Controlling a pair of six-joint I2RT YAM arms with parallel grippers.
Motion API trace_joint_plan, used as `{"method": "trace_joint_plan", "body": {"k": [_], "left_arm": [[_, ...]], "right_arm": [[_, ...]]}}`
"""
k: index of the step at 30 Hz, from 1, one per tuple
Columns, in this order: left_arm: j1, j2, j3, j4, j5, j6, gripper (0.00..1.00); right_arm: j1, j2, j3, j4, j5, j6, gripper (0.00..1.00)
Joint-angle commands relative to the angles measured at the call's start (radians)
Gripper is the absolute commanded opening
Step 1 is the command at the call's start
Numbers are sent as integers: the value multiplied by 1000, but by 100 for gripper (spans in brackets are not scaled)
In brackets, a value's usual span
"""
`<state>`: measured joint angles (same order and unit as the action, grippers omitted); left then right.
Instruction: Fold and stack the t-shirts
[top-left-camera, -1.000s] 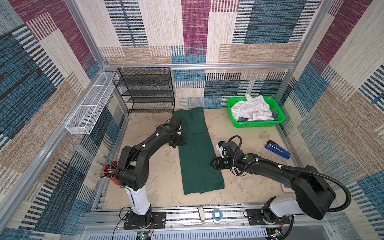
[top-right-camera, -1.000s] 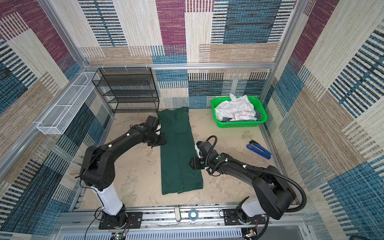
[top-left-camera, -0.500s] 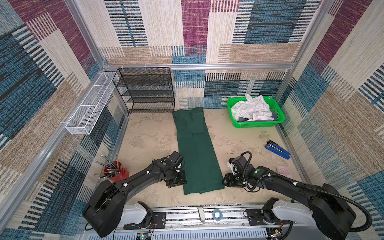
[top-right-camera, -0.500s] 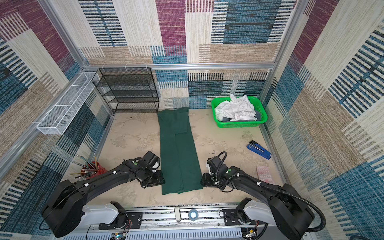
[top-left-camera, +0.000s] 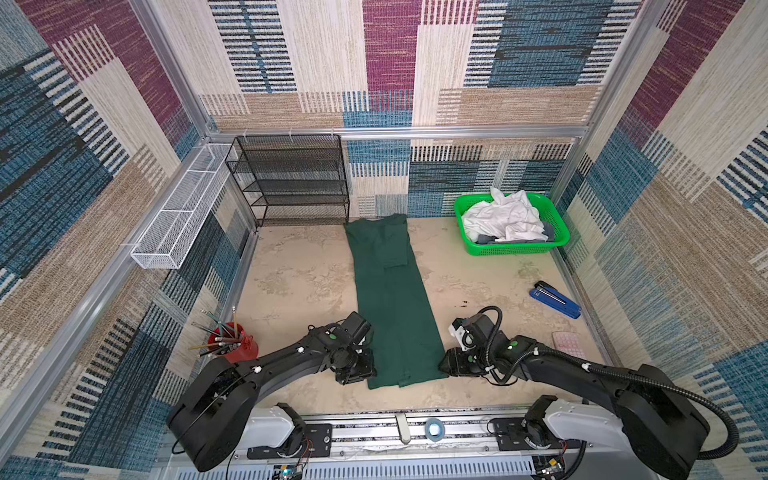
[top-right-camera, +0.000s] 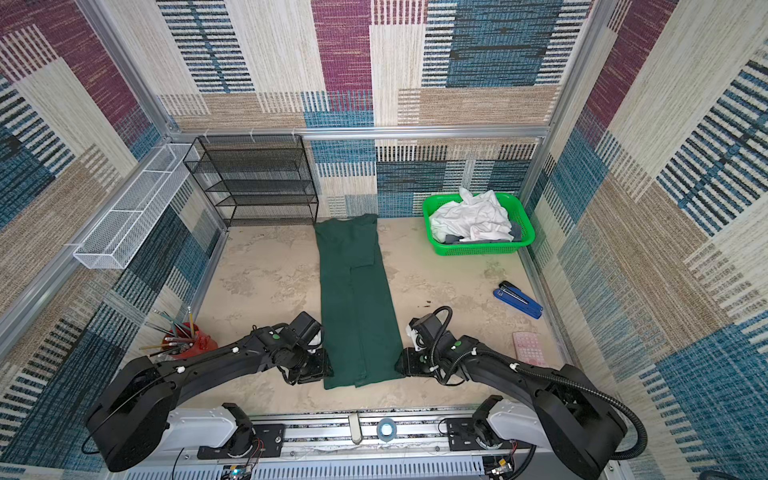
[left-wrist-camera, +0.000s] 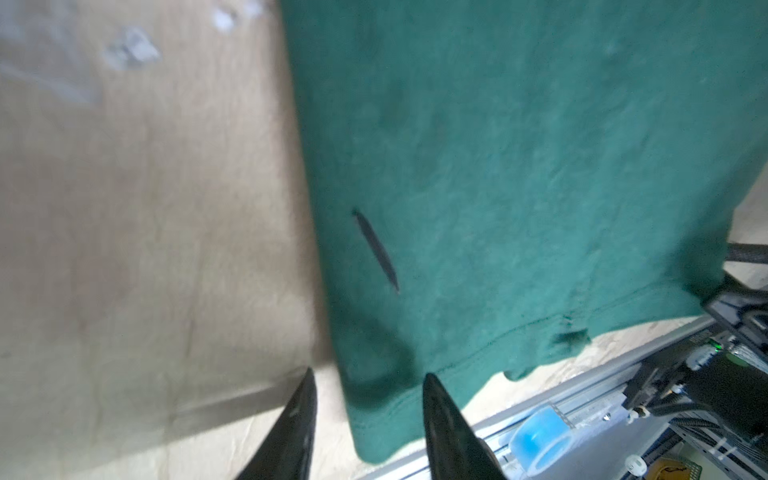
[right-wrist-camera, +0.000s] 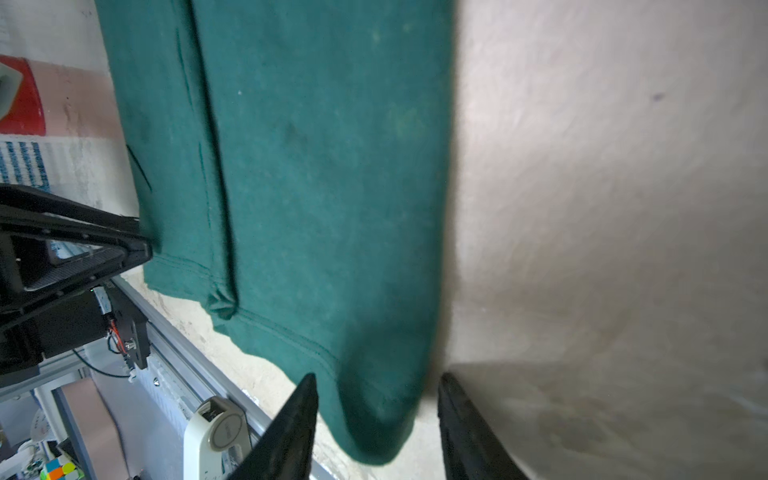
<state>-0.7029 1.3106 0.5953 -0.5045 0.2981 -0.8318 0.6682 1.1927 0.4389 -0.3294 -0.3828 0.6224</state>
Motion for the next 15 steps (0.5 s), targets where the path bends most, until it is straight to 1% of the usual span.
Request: {"method": "trace_joint_plan", "body": {"k": [1, 6, 10, 15], "left_arm": [[-4, -10, -20, -4, 8, -23, 44], [-9, -13, -39, 6, 18, -33, 44], [-15, -4, -47, 22, 20, -46, 43], [-22, -6, -55, 22, 7, -56, 43]], "right_arm": [[2, 16, -7, -42, 14, -16, 45], [2, 28, -10, -34, 20, -19, 33], [2, 30, -7, -34, 24, -25, 19], [2, 36, -7, -23, 20, -29, 12]]}}
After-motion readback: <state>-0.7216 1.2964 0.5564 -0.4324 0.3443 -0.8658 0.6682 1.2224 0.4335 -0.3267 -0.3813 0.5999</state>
